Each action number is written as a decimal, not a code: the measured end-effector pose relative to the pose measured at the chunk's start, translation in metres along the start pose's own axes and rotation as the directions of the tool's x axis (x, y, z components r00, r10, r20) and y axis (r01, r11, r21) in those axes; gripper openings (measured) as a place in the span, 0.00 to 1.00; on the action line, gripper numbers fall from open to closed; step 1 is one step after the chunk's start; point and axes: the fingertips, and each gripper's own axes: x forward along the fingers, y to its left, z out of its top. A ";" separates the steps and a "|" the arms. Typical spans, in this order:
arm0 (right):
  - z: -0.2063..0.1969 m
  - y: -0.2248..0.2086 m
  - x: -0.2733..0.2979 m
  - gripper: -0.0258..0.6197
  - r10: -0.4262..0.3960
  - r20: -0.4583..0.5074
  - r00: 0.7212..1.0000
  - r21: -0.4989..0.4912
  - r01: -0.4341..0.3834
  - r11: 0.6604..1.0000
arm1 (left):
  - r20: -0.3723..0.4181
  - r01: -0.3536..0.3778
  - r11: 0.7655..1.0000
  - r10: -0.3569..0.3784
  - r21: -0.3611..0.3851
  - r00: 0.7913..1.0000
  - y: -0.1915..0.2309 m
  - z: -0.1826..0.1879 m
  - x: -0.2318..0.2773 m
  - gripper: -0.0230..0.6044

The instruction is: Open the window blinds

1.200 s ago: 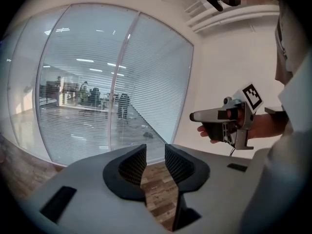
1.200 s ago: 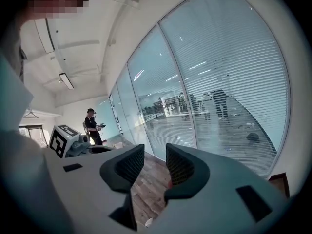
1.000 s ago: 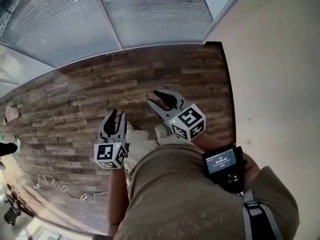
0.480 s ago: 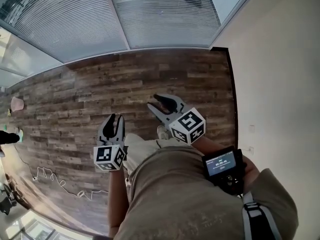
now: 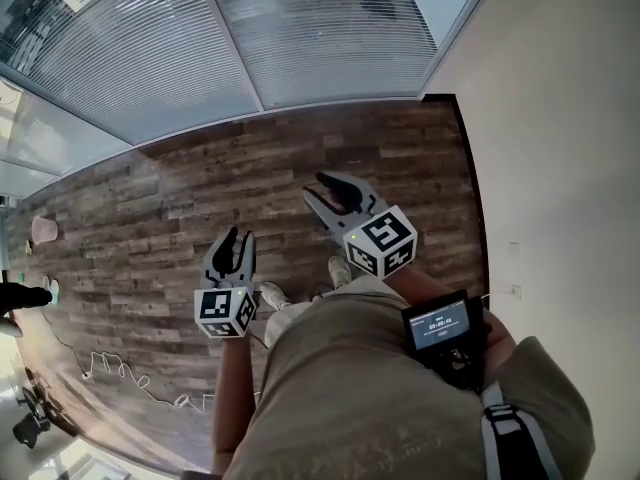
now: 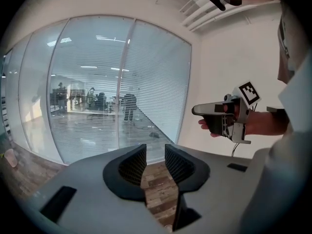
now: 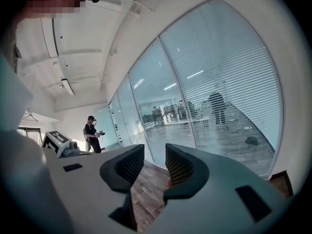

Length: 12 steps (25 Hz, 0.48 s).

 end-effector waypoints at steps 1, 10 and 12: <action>0.003 0.002 0.003 0.25 -0.004 0.006 1.000 -0.003 0.004 1.000 | 0.003 0.000 1.000 0.000 0.003 1.000 0.004 0.005 0.000 0.22; 0.001 0.019 0.022 0.25 0.009 0.000 1.000 -0.013 -0.009 1.000 | 0.006 0.013 1.000 -0.013 -0.002 1.000 0.024 0.006 -0.001 0.22; -0.001 0.021 0.024 0.21 0.012 -0.018 1.000 -0.046 -0.013 0.999 | 0.009 0.009 1.000 -0.009 -0.004 1.000 0.027 0.004 -0.001 0.22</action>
